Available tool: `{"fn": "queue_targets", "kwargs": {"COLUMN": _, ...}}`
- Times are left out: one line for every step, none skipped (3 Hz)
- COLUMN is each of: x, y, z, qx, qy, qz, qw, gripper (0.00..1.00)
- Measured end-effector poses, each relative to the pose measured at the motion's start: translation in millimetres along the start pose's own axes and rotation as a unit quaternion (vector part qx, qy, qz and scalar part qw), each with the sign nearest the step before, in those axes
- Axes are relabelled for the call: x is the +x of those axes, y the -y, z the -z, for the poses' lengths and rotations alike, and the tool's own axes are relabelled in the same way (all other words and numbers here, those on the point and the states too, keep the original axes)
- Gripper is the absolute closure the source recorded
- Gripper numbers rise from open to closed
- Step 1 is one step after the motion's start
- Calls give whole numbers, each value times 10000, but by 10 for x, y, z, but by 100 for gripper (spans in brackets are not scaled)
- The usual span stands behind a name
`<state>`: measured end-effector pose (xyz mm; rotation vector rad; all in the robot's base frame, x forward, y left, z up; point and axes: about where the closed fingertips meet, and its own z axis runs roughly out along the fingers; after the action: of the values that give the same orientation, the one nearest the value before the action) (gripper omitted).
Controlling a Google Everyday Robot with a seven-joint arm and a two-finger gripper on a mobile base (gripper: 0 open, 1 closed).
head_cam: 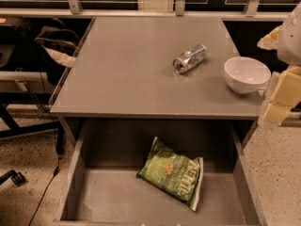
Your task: Pick green jalapeno chip bag from top drawer and place on counter
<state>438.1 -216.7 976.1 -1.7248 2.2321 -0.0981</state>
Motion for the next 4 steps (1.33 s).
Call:
{"fn": "queue_targets", "kwargs": {"x": 0, "y": 0, "z": 0, "qx": 0, "qy": 0, "qz": 0, "qw": 10000, "gripper": 0}}
{"fn": "queue_targets", "kwargs": {"x": 53, "y": -55, "z": -92, "qx": 60, "qy": 259, "qz": -330, "qw": 9991, "gripper": 0}}
{"fn": "queue_targets", "kwargs": {"x": 199, "y": -193, "z": -313, "qx": 123, "qy": 705, "qz": -1121, "qw": 9911, "gripper": 0}}
{"fn": "queue_targets", "kwargs": {"x": 275, "y": -408, "z": -573, "qx": -193, "qy": 1009, "qz": -1428, "qw": 9844, "gripper": 0}}
